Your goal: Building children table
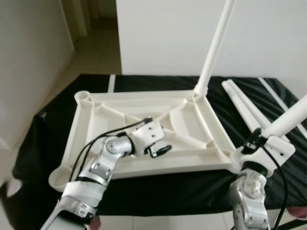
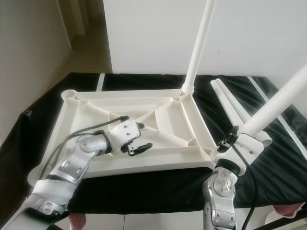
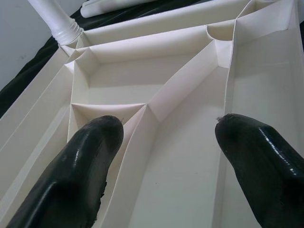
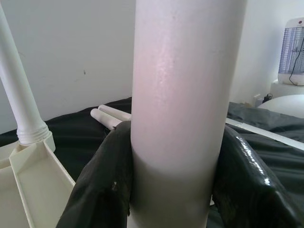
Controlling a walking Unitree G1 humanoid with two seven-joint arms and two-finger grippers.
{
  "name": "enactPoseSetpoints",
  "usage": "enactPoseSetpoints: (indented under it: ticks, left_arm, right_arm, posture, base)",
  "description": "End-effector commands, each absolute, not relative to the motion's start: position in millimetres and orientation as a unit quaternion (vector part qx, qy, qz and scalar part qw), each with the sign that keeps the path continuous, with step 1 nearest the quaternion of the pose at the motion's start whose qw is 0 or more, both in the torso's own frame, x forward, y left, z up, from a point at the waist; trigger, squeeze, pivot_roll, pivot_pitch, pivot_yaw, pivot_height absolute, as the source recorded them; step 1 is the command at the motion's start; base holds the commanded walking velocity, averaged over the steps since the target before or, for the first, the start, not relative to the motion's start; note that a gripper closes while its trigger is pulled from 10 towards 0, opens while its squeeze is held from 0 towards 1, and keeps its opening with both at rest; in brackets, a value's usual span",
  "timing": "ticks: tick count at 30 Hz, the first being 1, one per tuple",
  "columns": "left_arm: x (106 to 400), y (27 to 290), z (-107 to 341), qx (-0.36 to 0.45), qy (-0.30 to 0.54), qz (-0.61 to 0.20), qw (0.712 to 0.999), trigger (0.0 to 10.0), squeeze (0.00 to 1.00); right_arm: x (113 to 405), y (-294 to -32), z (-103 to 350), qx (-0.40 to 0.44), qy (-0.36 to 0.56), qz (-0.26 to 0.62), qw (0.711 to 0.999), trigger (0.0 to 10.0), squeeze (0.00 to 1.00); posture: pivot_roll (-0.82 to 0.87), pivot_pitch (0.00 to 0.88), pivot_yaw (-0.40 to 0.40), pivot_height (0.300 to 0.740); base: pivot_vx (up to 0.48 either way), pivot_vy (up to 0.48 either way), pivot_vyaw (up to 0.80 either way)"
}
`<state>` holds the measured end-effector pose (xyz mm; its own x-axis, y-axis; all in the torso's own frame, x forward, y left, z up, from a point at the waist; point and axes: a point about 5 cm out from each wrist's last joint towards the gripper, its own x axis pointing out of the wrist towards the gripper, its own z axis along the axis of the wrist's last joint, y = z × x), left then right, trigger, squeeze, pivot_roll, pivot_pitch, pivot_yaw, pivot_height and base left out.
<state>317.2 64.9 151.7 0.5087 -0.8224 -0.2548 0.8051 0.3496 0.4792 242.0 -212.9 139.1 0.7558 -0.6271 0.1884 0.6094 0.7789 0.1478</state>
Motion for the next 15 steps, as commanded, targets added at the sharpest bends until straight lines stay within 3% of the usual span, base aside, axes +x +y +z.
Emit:
enactPoseSetpoints:
  ticks: [1,7,15]
  left_arm:
    - [321.3,67.0,152.4,0.288,-0.021,-0.465,0.837,10.0,0.00]
    - [320.2,67.7,151.4,0.288,-0.021,-0.464,0.837,10.0,0.00]
    - [320.4,66.3,151.7,0.289,-0.023,-0.465,0.837,10.0,0.00]
  right_arm:
    - [226.6,-227.9,87.6,0.014,0.017,-0.377,0.926,10.0,0.00]
    - [238.5,-213.3,104.0,-0.022,-0.027,-0.317,0.948,10.0,0.00]
    - [250.7,-215.0,151.0,-0.044,-0.125,-0.290,0.948,10.0,0.00]
  posture:
    - [0.03,0.000,0.016,0.740]
    - [0.03,0.000,0.015,0.740]
    - [0.03,0.000,0.014,0.740]
  base:
    - [0.000,0.000,0.00]
    - [0.000,0.000,0.00]
    - [0.000,0.000,0.00]
